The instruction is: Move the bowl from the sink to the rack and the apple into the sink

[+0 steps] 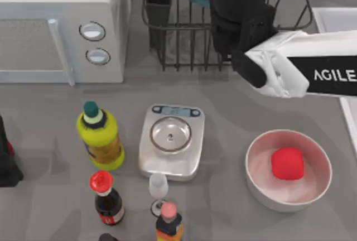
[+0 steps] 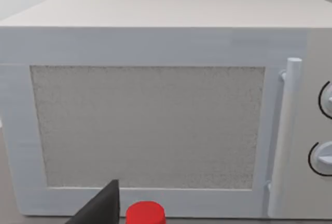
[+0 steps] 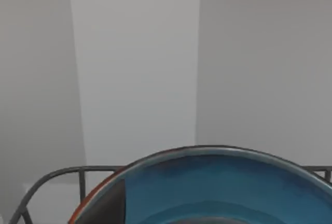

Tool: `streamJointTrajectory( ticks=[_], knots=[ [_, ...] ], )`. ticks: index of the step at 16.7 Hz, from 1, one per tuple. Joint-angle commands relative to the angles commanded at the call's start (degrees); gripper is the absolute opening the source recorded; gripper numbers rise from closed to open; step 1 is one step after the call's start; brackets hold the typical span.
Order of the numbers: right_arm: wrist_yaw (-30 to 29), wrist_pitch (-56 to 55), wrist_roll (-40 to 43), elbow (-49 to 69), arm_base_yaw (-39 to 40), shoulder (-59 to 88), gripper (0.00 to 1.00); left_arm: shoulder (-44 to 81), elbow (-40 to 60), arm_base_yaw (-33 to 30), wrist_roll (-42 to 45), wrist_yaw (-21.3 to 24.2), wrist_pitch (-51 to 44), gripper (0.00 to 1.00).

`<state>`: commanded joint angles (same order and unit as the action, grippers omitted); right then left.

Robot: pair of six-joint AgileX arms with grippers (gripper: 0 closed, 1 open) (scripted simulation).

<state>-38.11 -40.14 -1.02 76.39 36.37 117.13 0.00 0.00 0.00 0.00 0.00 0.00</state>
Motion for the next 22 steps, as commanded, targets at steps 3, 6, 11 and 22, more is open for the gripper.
streamJointTrajectory(
  ticks=[3,6,11,22],
  knots=[
    [2.4,0.7,-0.1,-3.1,-1.4,-3.1,1.00,0.0,0.0,0.0,0.0,0.0,0.0,1.00],
    [7.9,2.6,-0.4,-10.8,-4.5,-11.1,1.00,0.0,0.0,0.0,0.0,0.0,0.0,1.00],
    [20.3,9.2,-0.9,-31.4,-12.5,-34.3,1.00,0.0,0.0,0.0,0.0,0.0,0.0,1.00],
    [37.4,32.3,0.1,-69.8,-31.4,-101.2,1.00,0.0,0.0,0.0,0.0,0.0,0.0,1.00]
  ],
)
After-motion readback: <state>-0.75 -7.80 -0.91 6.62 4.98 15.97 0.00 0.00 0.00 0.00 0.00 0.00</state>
